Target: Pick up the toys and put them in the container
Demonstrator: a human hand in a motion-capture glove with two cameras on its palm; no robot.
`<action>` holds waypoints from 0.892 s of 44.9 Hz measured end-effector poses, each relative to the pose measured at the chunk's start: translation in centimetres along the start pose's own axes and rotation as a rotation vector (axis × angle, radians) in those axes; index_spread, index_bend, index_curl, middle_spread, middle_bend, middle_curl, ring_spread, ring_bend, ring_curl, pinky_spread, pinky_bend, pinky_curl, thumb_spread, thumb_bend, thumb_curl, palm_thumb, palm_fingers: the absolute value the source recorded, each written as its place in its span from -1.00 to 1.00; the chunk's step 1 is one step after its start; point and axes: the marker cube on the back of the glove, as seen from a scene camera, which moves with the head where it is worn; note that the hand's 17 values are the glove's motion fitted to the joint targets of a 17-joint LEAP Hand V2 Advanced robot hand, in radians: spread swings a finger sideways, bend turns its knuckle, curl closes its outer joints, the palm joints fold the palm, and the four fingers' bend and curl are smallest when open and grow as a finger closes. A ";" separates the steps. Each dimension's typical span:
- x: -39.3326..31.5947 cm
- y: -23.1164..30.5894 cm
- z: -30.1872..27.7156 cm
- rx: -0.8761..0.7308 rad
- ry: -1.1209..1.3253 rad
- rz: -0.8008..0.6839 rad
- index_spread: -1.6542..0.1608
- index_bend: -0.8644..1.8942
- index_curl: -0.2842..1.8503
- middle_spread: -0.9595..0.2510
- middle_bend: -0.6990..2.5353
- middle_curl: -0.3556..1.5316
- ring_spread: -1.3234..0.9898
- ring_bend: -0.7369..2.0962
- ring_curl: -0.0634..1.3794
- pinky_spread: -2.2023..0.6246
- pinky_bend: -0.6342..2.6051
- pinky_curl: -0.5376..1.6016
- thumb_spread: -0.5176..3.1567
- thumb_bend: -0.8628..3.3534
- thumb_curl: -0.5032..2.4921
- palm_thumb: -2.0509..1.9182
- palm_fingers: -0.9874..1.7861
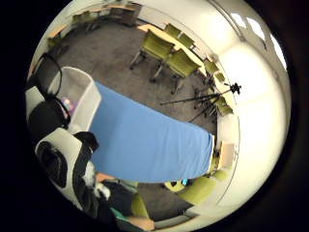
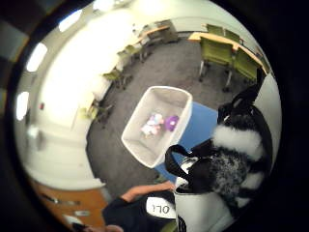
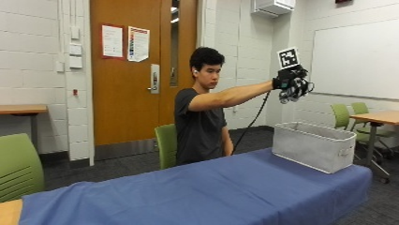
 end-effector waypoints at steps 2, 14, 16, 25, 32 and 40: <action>-2.5 -1.3 0.6 0.007 0.016 -0.011 0.54 0.13 0.06 -0.08 -0.04 0.23 -0.21 0.33 -0.10 0.24 -0.05 -0.12 -0.37 -0.50 0.03 0.26 0.54; -10.3 -5.4 3.8 0.012 -0.082 -0.194 0.55 0.12 0.07 -0.09 -0.05 0.26 -0.22 0.33 -0.09 0.24 -0.05 -0.12 -0.37 -0.51 0.09 0.25 0.53; -8.4 -5.5 4.3 0.002 -0.116 -0.258 0.55 0.13 0.07 -0.08 -0.05 0.26 -0.22 0.33 -0.10 0.24 -0.06 -0.12 -0.37 -0.51 0.10 0.25 0.53; -9.7 -5.5 7.6 -0.172 -0.175 -0.178 0.55 0.11 0.07 -0.10 -0.07 0.27 -0.22 0.31 -0.10 0.24 -0.06 -0.12 -0.36 -0.52 0.13 0.23 0.48; -7.4 -5.2 9.1 -0.284 -0.080 -0.076 0.49 -0.25 0.02 0.13 -0.36 0.13 -0.08 0.06 -0.13 0.38 0.23 0.03 -0.23 -0.68 -0.07 -0.07 -0.47; -10.9 -3.2 8.1 -0.291 0.037 -0.035 0.42 -0.30 -0.22 0.31 -0.46 0.00 0.01 -0.13 -0.42 0.49 0.21 -0.05 -0.20 -0.67 -0.23 -0.09 -0.39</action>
